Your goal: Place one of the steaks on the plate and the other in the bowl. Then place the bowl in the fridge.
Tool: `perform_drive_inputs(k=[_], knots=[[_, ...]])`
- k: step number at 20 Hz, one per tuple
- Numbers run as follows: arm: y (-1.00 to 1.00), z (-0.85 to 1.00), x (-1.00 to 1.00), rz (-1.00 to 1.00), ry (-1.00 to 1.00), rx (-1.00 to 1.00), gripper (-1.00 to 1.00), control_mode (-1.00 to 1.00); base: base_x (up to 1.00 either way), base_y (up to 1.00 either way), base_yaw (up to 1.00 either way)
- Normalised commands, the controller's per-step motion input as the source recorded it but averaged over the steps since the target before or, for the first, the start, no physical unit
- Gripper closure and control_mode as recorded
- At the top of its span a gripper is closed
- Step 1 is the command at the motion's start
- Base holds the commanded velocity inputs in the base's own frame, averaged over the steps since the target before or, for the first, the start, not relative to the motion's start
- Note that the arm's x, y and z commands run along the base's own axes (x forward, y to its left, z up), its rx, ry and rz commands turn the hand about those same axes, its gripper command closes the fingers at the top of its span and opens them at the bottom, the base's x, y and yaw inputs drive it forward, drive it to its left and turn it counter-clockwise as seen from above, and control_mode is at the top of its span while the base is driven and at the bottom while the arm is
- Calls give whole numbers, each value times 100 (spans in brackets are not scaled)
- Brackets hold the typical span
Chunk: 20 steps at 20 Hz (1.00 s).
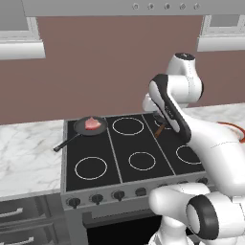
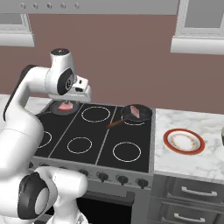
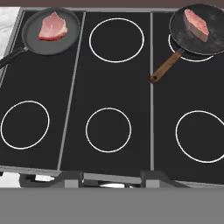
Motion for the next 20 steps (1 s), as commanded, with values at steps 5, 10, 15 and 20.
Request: perform_drive_inputs(k=[5,10,15,20], knots=[[-20,-10,8,0,0,1,-100,-100,0,0,0],[-63,-17,47,-1,9,0,-100,-100,0,0,0],[-61,-16,46,0,8,0,-100,-100,0,0,0],[-61,-24,57,-3,12,-1,-100,-100,0,0,0]])
